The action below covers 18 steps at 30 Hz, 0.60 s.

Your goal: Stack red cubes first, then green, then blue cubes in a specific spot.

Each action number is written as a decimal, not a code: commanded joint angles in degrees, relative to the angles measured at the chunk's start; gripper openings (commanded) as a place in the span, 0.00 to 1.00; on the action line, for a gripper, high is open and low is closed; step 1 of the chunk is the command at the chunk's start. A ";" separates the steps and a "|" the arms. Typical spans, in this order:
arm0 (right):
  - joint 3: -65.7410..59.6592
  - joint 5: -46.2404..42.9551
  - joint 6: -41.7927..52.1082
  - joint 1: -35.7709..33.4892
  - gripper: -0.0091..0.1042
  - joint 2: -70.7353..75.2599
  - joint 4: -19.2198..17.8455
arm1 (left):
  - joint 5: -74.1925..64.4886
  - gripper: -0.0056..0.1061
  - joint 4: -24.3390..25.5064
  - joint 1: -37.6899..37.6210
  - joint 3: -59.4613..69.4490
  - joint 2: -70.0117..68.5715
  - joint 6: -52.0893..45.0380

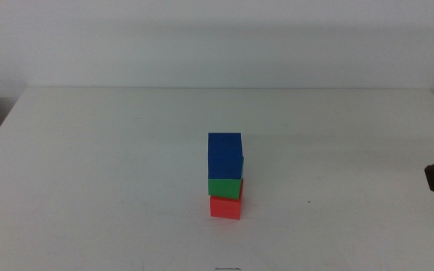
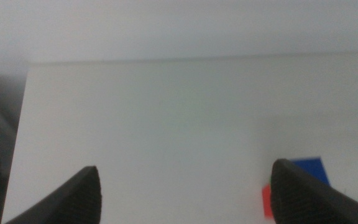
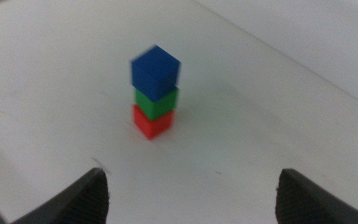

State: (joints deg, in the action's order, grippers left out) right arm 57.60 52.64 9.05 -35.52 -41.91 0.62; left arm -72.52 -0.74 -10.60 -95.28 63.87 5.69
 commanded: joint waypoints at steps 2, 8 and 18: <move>-1.46 -4.93 0.55 0.38 0.83 -0.08 -5.07 | 11.56 0.88 -0.28 0.04 2.06 -3.15 0.14; -8.84 -13.87 0.55 0.52 0.83 2.12 -6.73 | 31.17 0.88 2.35 0.04 16.31 -10.81 0.14; -21.37 -30.54 0.55 19.58 0.83 14.56 -5.98 | 57.06 0.88 5.24 0.04 51.58 -34.53 0.14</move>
State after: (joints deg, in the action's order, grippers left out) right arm 36.40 28.22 9.05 -19.11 -29.08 -5.22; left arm -24.27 4.14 -10.60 -46.60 32.37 5.69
